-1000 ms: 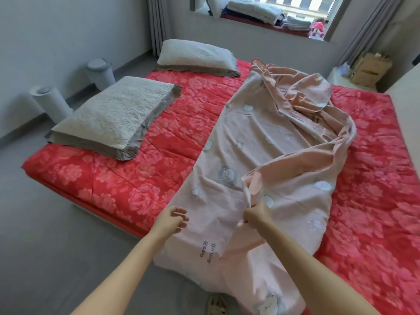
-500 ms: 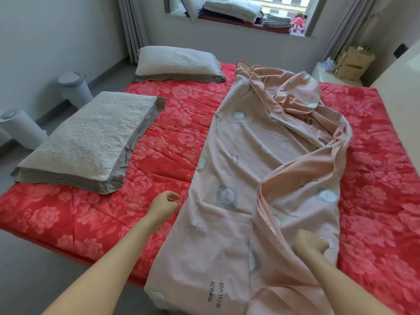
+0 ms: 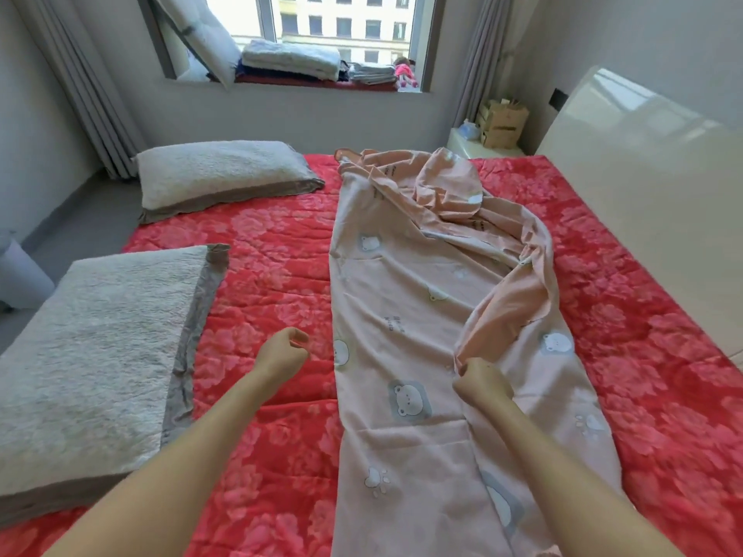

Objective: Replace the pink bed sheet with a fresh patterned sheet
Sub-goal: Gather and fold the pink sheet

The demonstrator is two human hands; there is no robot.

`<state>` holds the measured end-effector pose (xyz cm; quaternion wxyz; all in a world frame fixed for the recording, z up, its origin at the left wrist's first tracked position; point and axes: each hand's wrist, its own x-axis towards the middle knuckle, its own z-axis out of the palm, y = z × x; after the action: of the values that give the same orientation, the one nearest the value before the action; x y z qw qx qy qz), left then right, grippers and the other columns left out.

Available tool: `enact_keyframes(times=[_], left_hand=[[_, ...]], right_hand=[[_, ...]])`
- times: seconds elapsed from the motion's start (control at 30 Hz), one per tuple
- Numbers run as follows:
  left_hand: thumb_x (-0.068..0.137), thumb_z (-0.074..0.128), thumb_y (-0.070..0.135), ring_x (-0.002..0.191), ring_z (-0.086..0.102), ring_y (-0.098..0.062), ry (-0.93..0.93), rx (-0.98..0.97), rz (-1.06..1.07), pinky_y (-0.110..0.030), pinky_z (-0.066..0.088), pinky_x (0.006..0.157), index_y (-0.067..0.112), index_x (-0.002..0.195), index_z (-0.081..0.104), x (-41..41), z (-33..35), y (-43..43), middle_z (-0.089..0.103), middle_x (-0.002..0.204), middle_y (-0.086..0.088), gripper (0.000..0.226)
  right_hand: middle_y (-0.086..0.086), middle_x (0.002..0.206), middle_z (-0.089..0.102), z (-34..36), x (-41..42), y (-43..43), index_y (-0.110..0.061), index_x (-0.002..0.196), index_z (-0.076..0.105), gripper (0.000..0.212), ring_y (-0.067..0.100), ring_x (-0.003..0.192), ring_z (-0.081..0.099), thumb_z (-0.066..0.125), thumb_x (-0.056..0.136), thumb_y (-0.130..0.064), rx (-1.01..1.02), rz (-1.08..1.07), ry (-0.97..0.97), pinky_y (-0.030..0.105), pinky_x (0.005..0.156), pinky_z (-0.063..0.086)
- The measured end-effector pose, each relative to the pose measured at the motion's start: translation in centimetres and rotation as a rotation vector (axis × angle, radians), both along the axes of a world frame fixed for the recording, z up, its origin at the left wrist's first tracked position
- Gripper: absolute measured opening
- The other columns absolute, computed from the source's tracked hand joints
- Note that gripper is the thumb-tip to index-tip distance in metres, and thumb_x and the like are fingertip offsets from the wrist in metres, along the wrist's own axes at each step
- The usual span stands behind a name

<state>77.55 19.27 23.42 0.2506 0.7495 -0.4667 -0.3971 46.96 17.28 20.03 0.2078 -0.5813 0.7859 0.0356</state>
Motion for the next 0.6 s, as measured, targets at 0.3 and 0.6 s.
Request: enact_keyframes(times=[0.3,0.6], left_hand=[[0.081,0.05,0.0,0.082,0.056,-0.021,-0.019,-0.022,-0.035,-0.03,0.043,0.07,0.01,0.108,0.06,0.1,0.8,-3.4,0.066,0.103,-0.012,0.03],[0.081,0.051,-0.002,0.067,0.052,-0.018,-0.013,-0.047,0.019,-0.03,0.042,0.065,0.009,0.101,0.062,-2.0,0.2,-2.3,0.065,0.094,-0.012,0.025]], right_hand=[[0.005,0.076,0.057,1.9,0.2,-0.5,-0.015,0.058,0.048,0.024,0.026,0.072,0.053,0.051,0.081,-0.014,-0.073,0.011,-0.061,0.024,0.052,0.035],[0.003,0.072,0.049,1.7,-2.7,-1.2,-0.018,0.057,0.043,0.025,0.025,0.074,0.049,0.05,0.081,-0.014,-0.031,0.014,-0.119,0.025,0.049,0.033]])
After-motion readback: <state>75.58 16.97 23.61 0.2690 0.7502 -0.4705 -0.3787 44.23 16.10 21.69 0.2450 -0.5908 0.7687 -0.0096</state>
